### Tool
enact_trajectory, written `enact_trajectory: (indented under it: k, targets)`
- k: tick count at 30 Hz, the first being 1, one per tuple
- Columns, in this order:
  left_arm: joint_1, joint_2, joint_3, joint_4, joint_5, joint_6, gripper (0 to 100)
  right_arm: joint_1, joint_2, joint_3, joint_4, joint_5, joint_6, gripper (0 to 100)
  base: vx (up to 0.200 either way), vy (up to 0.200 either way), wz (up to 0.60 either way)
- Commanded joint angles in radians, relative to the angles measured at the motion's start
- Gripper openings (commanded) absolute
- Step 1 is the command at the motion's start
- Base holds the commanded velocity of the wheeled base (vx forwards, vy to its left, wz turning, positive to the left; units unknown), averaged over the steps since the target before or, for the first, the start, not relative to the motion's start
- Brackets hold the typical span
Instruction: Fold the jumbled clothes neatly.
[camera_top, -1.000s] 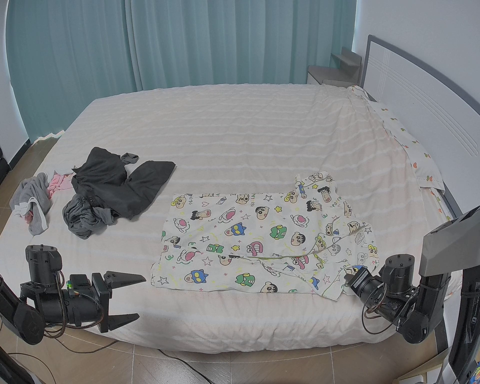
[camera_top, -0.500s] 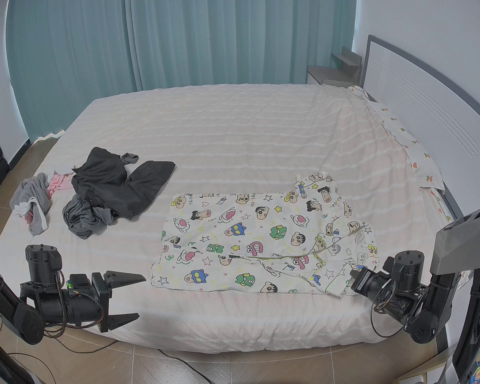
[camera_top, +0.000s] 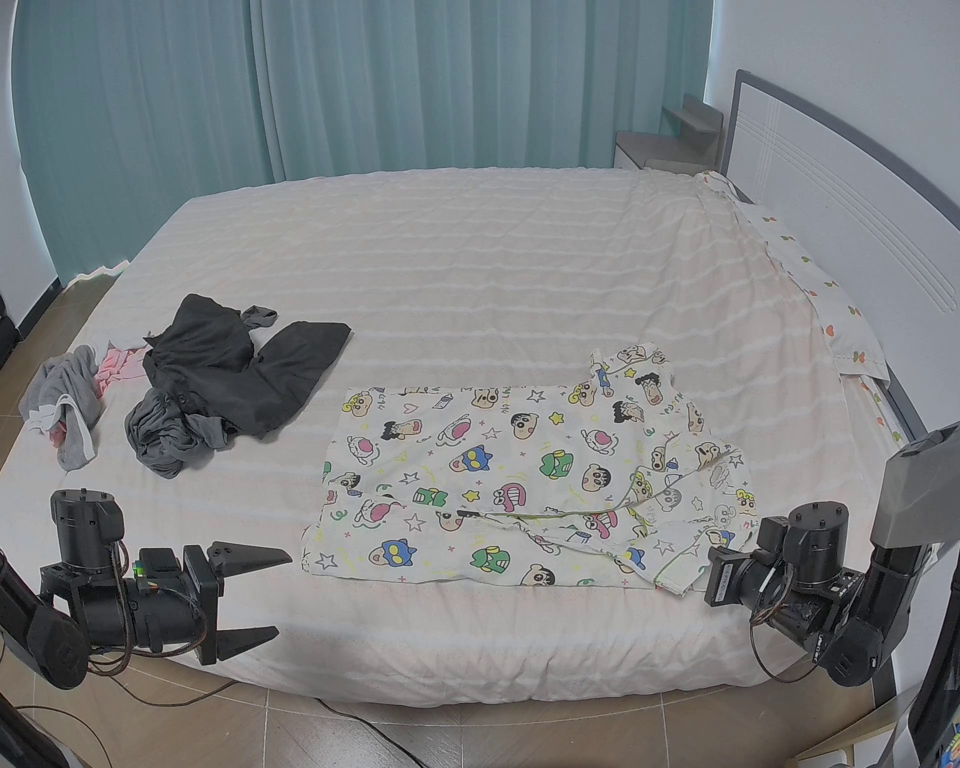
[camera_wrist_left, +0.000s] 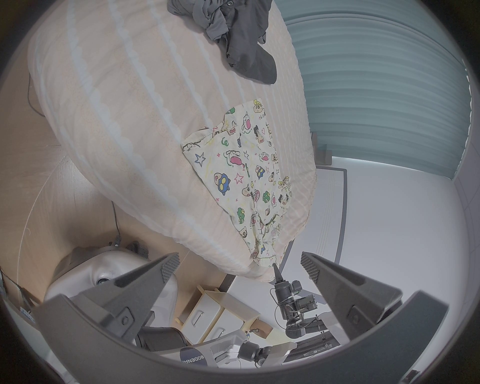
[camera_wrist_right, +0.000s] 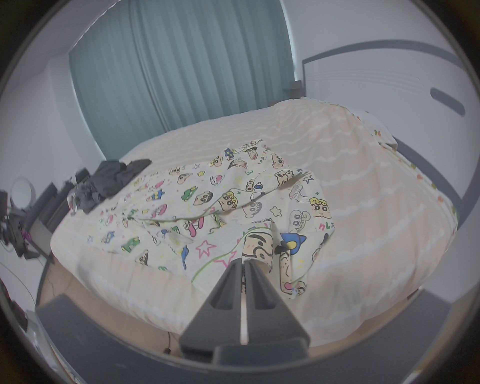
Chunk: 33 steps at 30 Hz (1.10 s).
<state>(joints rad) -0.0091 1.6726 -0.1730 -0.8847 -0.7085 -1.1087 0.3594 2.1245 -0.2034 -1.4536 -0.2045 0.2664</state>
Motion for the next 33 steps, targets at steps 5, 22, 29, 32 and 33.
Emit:
enact_trajectory:
  k: [5,22,29,32,33]
  targets:
    - [0.0,0.001,0.0,0.0,0.0,0.0,100,-0.003,-0.121,-0.105,0.21,-0.006,-0.067,0,0.0,0.0,0.0]
    - [0.0,0.001,0.0,0.0,0.0,0.0,100,0.001,-0.248,-0.294,0.717,0.008,-0.142,0,0.0,0.0,0.0]
    - [0.0,0.003,0.0,0.0,0.0,0.0,100,0.004,-0.242,-0.315,0.889,0.013,-0.203,0,0.0,0.0,0.0]
    - [0.0,0.004,0.0,0.0,0.001,0.0,100,0.004,-0.205,-0.284,0.894,0.02,-0.203,0,0.0,0.0,0.0]
    - [0.0,0.004,-0.002,0.0,0.001,0.0,100,0.003,-0.189,-0.28,0.892,0.022,-0.203,0,0.0,0.0,0.0]
